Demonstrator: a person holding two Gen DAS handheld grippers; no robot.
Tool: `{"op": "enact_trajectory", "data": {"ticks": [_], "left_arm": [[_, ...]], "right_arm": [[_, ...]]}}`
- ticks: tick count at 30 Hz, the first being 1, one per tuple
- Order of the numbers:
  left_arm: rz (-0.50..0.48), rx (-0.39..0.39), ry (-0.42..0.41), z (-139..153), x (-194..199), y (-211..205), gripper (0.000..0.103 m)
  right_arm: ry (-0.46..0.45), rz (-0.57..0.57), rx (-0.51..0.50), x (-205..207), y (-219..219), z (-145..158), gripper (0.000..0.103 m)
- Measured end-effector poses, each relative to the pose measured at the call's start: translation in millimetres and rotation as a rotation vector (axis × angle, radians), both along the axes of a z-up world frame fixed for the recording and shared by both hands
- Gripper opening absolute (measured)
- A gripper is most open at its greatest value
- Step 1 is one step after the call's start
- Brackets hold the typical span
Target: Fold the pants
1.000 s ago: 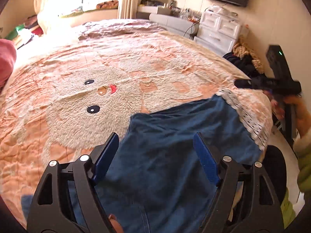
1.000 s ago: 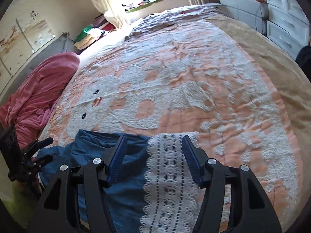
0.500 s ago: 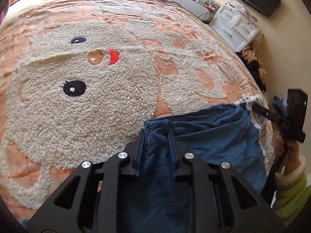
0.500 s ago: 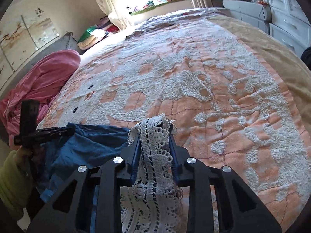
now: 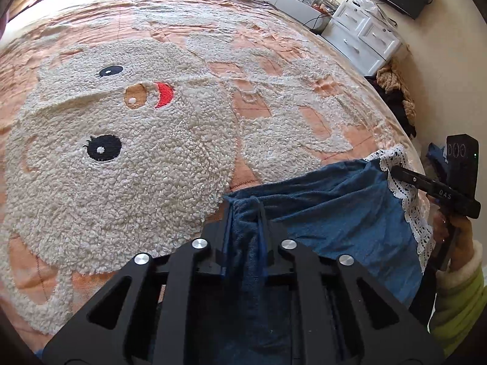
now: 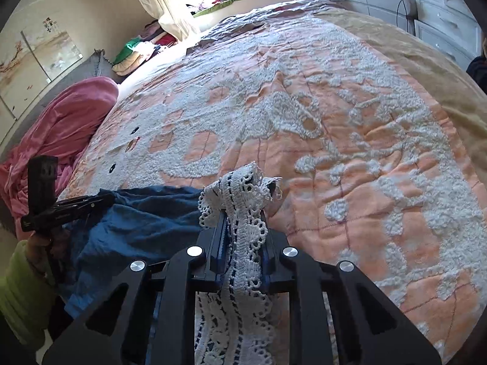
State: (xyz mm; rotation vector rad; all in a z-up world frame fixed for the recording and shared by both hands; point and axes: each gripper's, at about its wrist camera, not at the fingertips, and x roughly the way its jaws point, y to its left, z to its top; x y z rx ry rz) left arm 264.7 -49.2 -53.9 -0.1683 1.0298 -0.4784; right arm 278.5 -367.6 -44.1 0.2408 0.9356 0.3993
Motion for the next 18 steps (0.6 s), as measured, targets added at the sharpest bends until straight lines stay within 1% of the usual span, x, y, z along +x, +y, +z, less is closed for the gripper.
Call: {"op": "enact_trajectory", "data": {"ticks": [2,3,5,6,7,8,9,12,15,17,18], "left_arm": [[0.02,-0.027,-0.01,4.5,0.7,7.5,0.005],[0.034,-0.041,-0.022,6.9,1.4,11.6,0.004],[0.053,-0.06,-0.015,6.7,4.4,16.3,0.004],[0.06,-0.058,-0.014,5.6,5.0,16.2,0.004],[0.059,-0.045,-0.016,4.5,4.8,14.4,0.004],[0.055,-0.029,-0.02,3.6,3.2,12.0,0.004],[0.047,-0.012,-0.025,3.3,1.6,9.6,0.004],[0.036,0.001,-0.03,3.5,-1.1,7.7,0.005],[0.031,0.004,-0.031,4.7,-0.8,5.7,0.007],[0.029,0.007,-0.03,3.5,-0.7,3.2,0.01],[0.026,0.009,-0.026,2.3,-0.4,1.9,0.012]], "right_arm": [[-0.025,0.014,0.055,-12.5,-0.7,10.2,0.015],[-0.045,0.025,0.042,-17.5,2.9,14.4,0.015],[-0.043,0.043,-0.068,-19.2,15.7,11.3,0.018],[-0.033,0.065,-0.127,-18.3,22.9,6.1,0.023],[-0.034,0.063,-0.169,-18.7,25.6,3.0,0.03],[-0.044,0.06,-0.188,-19.0,26.3,2.8,0.048],[-0.043,0.055,-0.173,-18.7,23.7,3.4,0.06],[-0.03,-0.002,-0.053,-13.0,4.5,7.0,0.061],[-0.02,-0.05,-0.007,2.8,-8.2,6.2,0.061],[0.015,-0.044,0.028,16.2,-9.1,0.2,0.061],[0.035,-0.038,0.023,21.7,-6.7,-3.5,0.057]]}}
